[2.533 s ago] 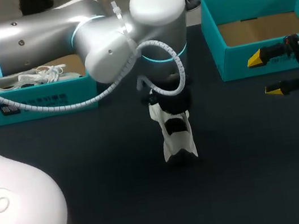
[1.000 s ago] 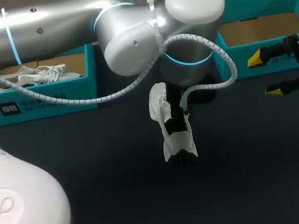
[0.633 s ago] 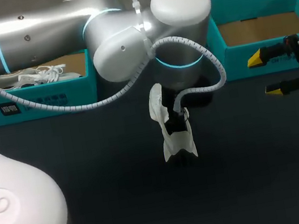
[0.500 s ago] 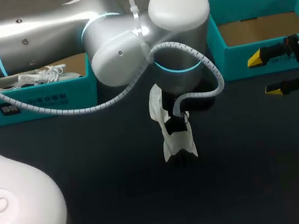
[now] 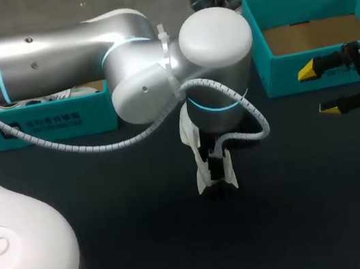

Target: Take the shoe out of the shoebox, open the shoe tongue, remove and reinsert the insole, then place the shoe into the shoebox

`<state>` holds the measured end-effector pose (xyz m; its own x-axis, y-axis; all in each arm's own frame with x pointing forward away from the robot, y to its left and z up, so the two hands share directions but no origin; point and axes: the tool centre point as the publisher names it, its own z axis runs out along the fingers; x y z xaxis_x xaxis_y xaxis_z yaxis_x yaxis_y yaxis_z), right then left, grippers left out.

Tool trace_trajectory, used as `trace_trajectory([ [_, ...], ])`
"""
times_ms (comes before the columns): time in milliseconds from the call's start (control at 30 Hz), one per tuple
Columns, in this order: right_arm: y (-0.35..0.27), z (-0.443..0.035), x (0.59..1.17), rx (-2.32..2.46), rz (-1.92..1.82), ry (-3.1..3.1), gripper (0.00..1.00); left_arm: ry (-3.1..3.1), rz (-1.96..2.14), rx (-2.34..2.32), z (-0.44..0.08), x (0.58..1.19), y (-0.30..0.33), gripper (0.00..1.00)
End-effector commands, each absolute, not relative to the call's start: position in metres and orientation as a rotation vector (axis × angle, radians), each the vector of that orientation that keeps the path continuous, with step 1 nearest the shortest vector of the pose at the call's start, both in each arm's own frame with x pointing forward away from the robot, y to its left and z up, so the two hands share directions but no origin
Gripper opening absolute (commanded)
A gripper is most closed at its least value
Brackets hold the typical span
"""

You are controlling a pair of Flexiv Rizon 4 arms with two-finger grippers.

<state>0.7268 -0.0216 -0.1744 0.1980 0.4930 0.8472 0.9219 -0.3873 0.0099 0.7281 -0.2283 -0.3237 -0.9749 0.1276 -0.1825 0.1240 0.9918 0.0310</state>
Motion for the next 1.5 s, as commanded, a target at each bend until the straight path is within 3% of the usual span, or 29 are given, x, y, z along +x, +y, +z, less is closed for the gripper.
trace_trajectory([
  [33, -0.021, -0.174, 0.726, -1.971, -1.095, -1.314, 1.0, 2.954, 0.034, 0.193, -0.337, 0.725, -0.231, 1.0],
  [633, -0.021, -0.174, 0.726, -1.971, -1.095, -1.314, 1.0, 2.961, -0.002, 0.164, -0.38, 0.72, -0.23, 0.98],
  [967, -0.021, -0.174, 0.726, -1.971, -1.095, -1.314, 1.0, 2.944, 0.013, 0.114, -0.393, 0.714, -0.233, 0.76],
  [1000, -0.021, -0.174, 0.726, -1.971, -1.095, -1.314, 1.0, 2.947, 0.009, 0.112, -0.393, 0.714, -0.233, 0.72],
  [1033, -0.021, -0.174, 0.726, -1.971, -1.095, -1.314, 1.0, 2.951, 0.011, 0.102, -0.394, 0.714, -0.233, 0.59],
  [1067, -0.021, -0.174, 0.726, -1.971, -1.095, -1.314, 1.0, 2.952, 0.011, 0.101, -0.394, 0.714, -0.233, 0.53],
  [1267, -0.021, -0.174, 0.726, -1.971, -1.095, -1.314, 1.0, 2.964, 0.01, 0.096, -0.395, 0.713, -0.23, 0.35],
  [1400, -0.021, -0.174, 0.726, -1.971, -1.095, -1.314, 1.0, 2.971, 0.009, 0.097, -0.396, 0.713, -0.23, 0.29],
  [1500, -0.021, -0.174, 0.726, -1.971, -1.095, -1.314, 1.0, 2.985, -0.002, 0.099, -0.396, 0.712, -0.23, 0.16],
])
